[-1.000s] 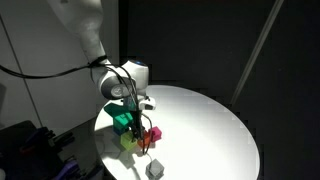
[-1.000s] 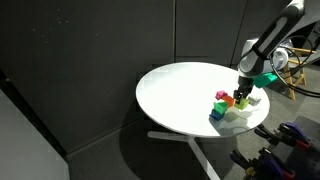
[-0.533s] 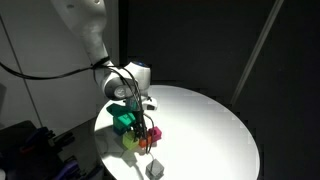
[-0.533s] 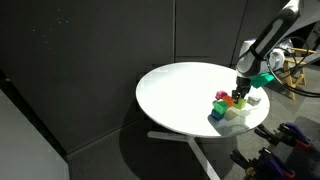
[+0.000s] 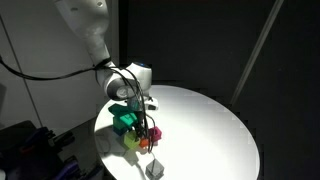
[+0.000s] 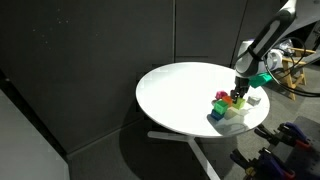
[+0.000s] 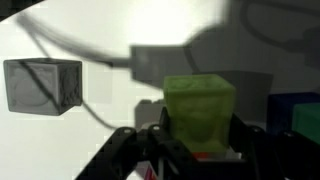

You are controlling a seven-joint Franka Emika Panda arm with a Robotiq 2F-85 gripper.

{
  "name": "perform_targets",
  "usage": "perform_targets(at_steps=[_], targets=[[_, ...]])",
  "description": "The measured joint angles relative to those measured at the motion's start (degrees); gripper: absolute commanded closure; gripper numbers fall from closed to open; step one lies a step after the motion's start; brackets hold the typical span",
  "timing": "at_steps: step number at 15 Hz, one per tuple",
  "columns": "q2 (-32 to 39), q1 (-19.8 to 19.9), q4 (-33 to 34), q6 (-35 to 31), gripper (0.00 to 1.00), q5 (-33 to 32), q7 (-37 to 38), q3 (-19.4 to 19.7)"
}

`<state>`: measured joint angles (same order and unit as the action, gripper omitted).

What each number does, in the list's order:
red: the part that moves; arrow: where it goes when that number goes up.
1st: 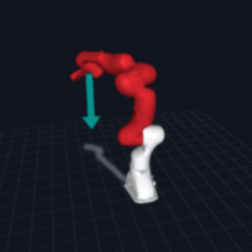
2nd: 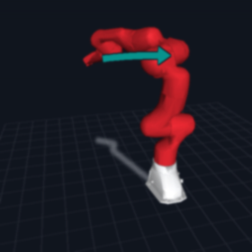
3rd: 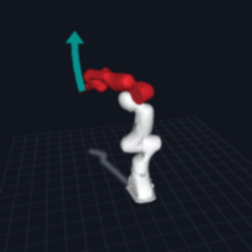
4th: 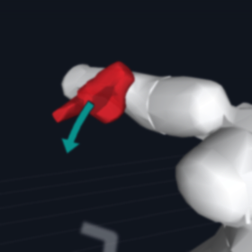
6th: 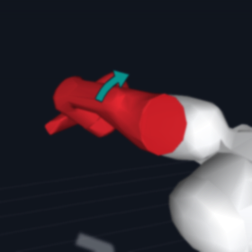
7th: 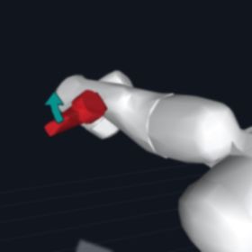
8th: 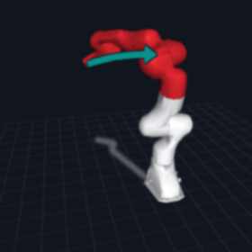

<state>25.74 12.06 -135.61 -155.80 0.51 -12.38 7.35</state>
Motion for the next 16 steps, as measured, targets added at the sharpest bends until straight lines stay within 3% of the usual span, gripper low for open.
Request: perform_targets(at_steps=[16], targets=[[1.35,0.45,2.16,1.18,0.72,0.04,0.00,-0.28]])
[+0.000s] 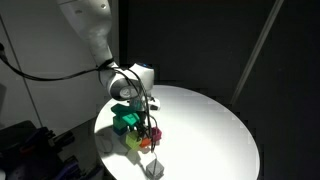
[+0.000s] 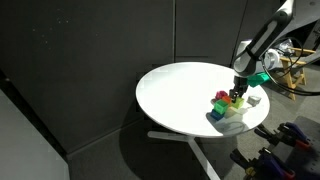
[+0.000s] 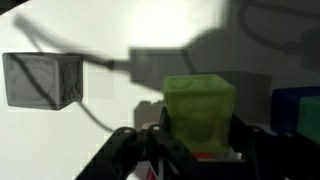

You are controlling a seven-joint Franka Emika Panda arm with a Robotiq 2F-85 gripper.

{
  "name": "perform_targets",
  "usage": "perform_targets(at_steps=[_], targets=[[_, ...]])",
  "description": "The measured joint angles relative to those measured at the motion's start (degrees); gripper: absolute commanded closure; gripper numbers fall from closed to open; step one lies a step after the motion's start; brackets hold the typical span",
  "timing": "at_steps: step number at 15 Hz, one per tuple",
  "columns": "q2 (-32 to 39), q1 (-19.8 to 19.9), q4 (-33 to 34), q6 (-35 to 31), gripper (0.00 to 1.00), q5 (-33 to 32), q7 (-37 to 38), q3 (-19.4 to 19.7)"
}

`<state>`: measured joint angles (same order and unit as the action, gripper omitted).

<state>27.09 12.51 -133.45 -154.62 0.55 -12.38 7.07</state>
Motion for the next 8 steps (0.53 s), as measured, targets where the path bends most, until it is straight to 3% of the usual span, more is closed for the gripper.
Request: perform_targets(at_steps=[2,3,4,7,8], targets=[[0.14,0.01,0.20,0.24,0.72,0.00,0.00,0.00],[0.18,0.02,0.29,0.38,0.22,0.00,0.00,0.00],[0.20,0.04,0.37,0.57,0.21,0.00,0.00,0.00],[0.22,0.09,0.63,1.33,0.01,0.00,0.00,0.00],[0.22,0.11,0.71,1.60,0.00,0.00,0.00,0.00]])
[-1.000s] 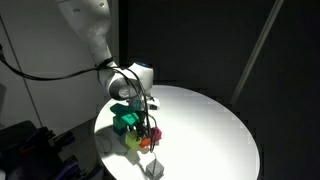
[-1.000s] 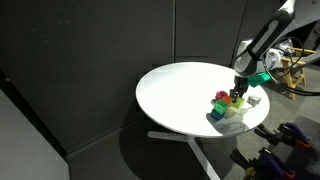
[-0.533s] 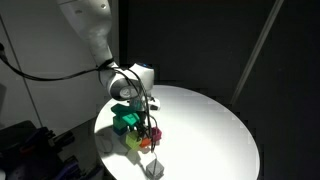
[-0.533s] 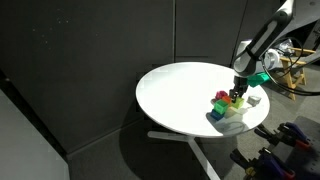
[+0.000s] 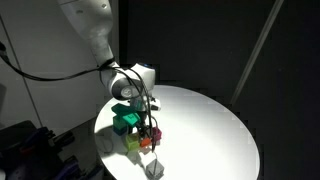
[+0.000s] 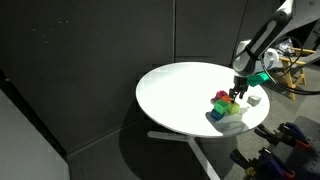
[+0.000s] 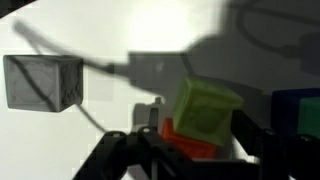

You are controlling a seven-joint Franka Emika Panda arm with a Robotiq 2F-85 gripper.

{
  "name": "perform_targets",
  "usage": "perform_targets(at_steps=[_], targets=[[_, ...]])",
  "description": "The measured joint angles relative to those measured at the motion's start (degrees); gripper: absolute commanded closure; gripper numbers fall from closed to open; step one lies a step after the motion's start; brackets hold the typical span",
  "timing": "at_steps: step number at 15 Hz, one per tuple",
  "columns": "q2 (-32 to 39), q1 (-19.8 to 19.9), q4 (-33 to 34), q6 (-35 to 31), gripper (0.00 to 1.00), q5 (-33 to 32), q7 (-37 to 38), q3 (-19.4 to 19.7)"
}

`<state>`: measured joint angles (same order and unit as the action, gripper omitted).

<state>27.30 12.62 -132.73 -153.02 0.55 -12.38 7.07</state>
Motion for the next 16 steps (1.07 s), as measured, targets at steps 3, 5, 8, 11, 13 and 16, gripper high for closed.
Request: perform_targets(at_steps=[3,5,8,11,13,16], targets=[[0.02,0.07,0.21,0.46,0.00,0.00,0.00,0.00],[0.07,0.11,0.31,0.63,0.00,0.00,0.00,0.00],[0.14,0.16,0.54,0.88,0.00,0.00,0.00,0.00],[0.08,0.57,0.58,0.92,0.00,0.16,-0.07,-0.20],[-0.21,1.38,0.57,0.92,0.00,0.33,-0.33,-0.77],[-1.03,2.87,0.46,0.93,0.00,0.80,-1.52,-1.76]])
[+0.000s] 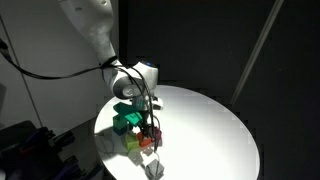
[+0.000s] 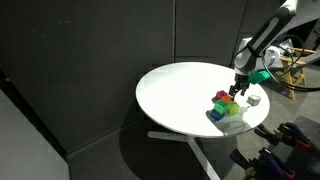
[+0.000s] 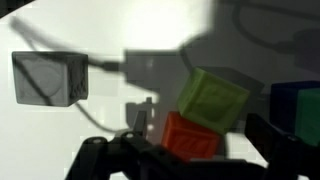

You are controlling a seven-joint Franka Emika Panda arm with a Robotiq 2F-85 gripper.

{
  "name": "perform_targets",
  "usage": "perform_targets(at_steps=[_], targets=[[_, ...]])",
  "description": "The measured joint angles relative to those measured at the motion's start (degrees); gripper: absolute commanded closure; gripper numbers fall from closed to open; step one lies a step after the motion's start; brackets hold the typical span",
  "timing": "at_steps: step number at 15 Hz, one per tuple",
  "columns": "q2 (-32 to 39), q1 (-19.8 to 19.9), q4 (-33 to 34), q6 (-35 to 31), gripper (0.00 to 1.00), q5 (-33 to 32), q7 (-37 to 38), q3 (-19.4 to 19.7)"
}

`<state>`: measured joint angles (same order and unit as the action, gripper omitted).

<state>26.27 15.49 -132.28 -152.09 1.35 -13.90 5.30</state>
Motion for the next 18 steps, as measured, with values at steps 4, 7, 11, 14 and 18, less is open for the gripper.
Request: perform_targets(at_steps=[4,7,11,14,18], targets=[[-1.79,1.55,-0.76,0.13,0.00,0.96,-2.05,-0.93],[-3.62,2.02,-1.81,0.23,0.00,1.33,-3.05,-1.08],[-6.76,2.08,-3.49,0.24,0.00,1.35,-3.21,-0.96],[-9.49,1.92,-4.89,0.24,0.00,1.35,-3.09,-0.50],[-13.20,0.20,-6.96,0.23,0.00,0.62,-0.56,1.51]])
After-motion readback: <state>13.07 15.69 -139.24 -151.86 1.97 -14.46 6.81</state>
